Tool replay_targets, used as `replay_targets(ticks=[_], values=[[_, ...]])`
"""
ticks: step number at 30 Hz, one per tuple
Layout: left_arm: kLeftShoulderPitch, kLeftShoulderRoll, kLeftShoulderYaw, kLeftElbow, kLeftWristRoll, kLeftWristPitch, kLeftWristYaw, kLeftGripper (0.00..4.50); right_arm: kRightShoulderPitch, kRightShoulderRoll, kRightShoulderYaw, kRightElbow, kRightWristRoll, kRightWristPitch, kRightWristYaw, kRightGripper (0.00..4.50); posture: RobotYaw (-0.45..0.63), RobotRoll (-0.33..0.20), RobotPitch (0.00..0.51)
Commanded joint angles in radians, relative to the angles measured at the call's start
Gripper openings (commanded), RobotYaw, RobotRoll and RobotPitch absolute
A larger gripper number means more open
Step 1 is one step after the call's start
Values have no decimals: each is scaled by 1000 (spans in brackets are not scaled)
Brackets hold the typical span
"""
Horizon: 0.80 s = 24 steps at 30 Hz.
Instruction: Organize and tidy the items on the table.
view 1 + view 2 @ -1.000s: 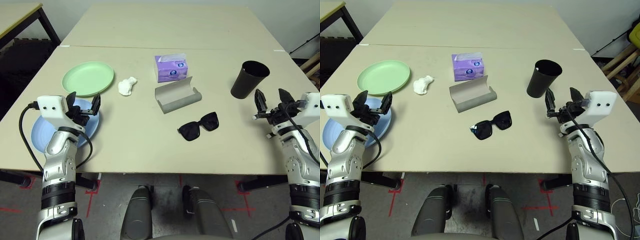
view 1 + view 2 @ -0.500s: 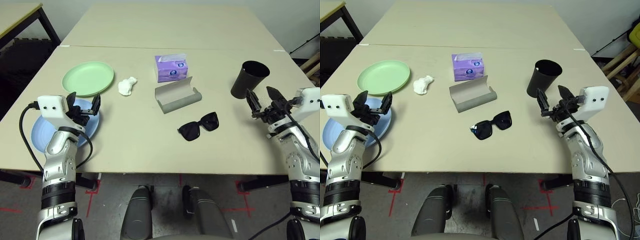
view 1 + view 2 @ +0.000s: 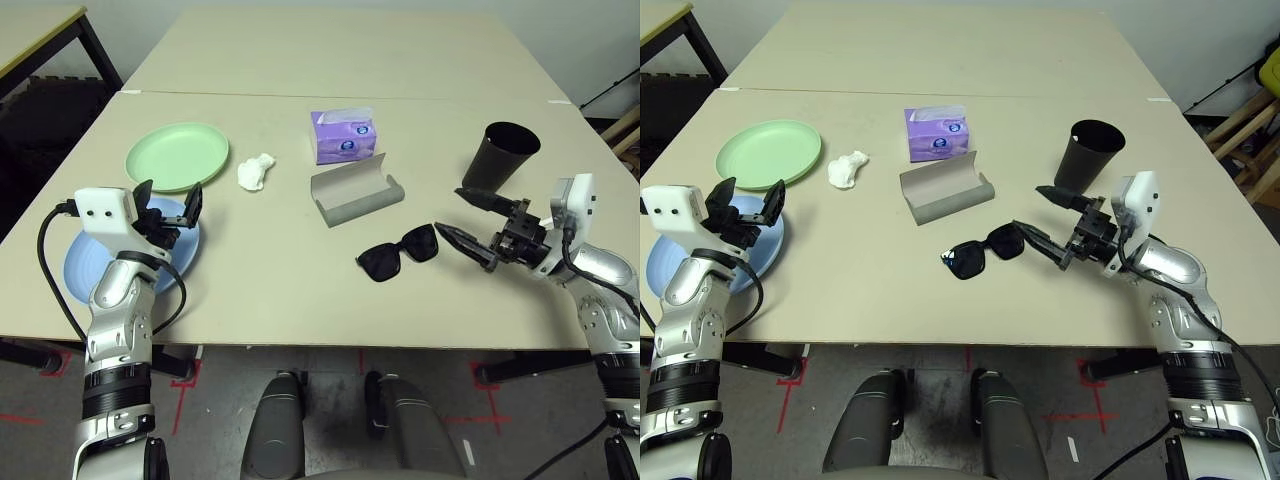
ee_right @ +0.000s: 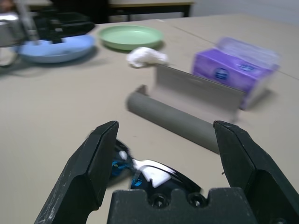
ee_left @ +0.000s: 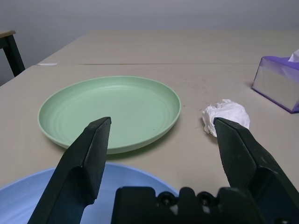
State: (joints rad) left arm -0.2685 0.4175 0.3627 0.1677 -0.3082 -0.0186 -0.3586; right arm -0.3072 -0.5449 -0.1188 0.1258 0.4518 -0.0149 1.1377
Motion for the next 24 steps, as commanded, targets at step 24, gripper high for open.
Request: replay_targets(ticks=[24], values=[[23,84,-17,-30,-21,61,-99,4500,18,-36,73,31,20,-58,219,4471,164,0,151]])
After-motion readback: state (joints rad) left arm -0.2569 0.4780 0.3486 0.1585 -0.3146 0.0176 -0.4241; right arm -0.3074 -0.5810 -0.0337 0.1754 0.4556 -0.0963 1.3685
